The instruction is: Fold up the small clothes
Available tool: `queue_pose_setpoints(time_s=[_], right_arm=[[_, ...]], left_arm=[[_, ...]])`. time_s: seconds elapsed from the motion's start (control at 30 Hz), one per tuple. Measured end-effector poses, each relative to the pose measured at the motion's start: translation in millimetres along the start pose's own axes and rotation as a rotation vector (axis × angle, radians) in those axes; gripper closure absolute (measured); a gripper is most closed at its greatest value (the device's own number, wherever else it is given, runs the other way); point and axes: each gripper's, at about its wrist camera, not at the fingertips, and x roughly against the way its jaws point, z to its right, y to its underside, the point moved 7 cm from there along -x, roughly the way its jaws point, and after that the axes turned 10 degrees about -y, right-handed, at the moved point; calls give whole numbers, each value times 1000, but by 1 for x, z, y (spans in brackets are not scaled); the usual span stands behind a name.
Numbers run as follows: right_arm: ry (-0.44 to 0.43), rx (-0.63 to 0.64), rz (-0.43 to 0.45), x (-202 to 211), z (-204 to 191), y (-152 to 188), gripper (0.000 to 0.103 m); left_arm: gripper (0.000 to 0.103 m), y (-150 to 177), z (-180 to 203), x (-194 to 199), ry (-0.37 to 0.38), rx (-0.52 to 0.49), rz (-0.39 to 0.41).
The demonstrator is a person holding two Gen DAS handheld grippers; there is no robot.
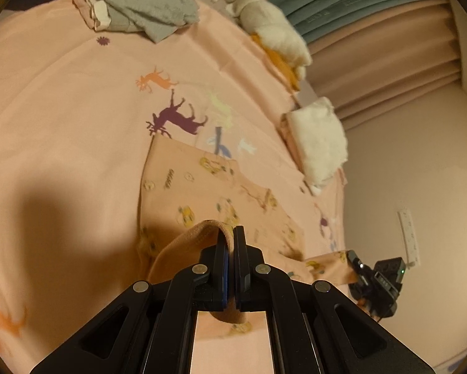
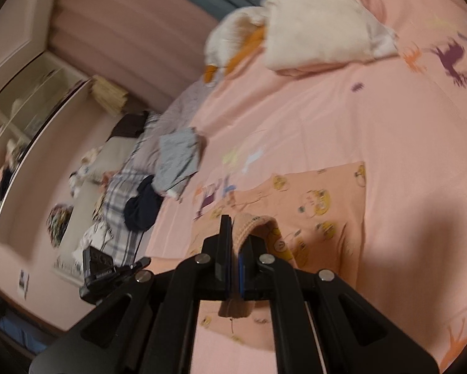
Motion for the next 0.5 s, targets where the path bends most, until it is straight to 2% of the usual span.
queue_pose_setpoints(time_s=[0.2, 0.4, 0.43, 0.5], right_arm=[[69, -131, 25, -18, 48, -24, 98], [168, -209, -28, -41, 86, -27, 95], [169, -239, -39, -44, 92, -27, 93], [152, -292, -69, -47, 97, -23, 82]], left_arm=[[103, -28, -13, -45, -56, 46, -42], [103, -51, -37, -83, -117, 152, -82], [103, -52, -39, -86, -109, 174, -92], [103, -52, -42, -88, -71, 199, -114]])
